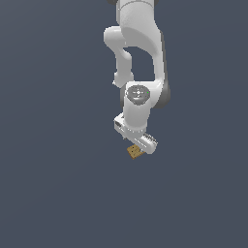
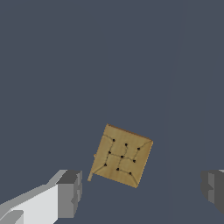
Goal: Pick up the object and move it to a goal position.
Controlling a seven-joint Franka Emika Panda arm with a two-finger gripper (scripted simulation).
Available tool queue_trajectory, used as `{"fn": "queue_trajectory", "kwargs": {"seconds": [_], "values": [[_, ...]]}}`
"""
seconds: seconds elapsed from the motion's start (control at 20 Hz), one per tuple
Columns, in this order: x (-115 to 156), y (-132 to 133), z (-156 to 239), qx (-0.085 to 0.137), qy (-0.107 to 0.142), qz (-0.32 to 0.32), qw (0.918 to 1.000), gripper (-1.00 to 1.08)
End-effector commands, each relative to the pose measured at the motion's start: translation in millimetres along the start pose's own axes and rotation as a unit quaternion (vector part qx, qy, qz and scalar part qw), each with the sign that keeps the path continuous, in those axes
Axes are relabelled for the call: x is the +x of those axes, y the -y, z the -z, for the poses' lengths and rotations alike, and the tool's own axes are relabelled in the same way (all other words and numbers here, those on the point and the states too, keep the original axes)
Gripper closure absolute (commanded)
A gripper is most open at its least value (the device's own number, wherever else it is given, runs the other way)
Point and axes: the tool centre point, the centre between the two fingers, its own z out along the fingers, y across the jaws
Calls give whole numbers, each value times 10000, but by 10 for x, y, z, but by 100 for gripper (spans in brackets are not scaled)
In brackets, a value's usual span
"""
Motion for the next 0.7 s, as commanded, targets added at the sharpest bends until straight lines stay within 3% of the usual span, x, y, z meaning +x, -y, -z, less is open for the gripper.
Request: {"fn": "queue_trajectory", "kwargs": {"seconds": [0.0,0.65], "values": [[-30,25,-64,-5,1,-327,9995,-92],[-136,105,-289,-28,-8,-1458,9893,-92]]}}
